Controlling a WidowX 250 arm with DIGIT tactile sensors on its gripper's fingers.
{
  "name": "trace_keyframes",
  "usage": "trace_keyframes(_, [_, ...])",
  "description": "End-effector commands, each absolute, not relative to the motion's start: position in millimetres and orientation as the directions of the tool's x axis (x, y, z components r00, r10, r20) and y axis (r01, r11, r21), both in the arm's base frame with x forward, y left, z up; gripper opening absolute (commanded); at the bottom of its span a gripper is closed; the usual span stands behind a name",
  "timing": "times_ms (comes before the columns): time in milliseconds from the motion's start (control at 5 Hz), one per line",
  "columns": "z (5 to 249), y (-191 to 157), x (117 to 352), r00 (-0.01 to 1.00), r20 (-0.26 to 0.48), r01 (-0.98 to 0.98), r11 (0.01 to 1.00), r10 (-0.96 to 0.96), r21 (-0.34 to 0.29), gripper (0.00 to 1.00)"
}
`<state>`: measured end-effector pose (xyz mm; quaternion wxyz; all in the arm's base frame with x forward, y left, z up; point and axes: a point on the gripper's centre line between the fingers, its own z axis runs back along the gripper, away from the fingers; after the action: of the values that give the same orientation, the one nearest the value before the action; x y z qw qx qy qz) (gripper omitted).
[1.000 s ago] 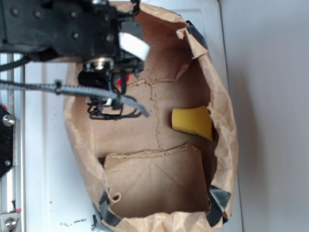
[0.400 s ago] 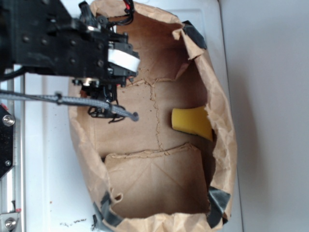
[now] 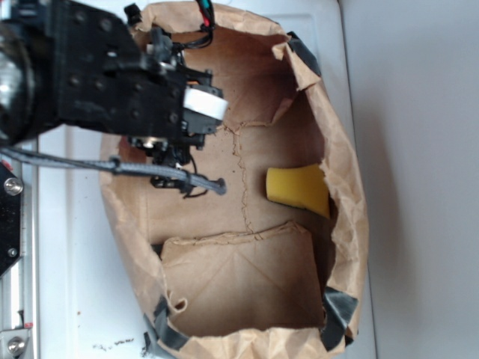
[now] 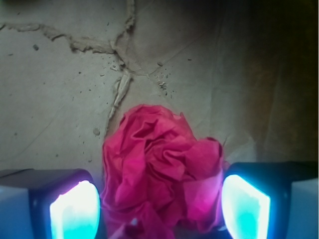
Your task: Grab the red paper.
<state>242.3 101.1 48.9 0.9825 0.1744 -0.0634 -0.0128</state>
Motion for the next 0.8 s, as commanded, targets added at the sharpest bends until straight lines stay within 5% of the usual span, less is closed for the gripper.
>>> trace_keyframes(0, [62.9,108.7,260.5,0.983,0.183,-0.052,0.937,-0.013,0.345,0.00])
trace_keyframes(600, [73.7,110.7,266.5,0.979,0.204,-0.080,0.948,0.016,0.308,0.00])
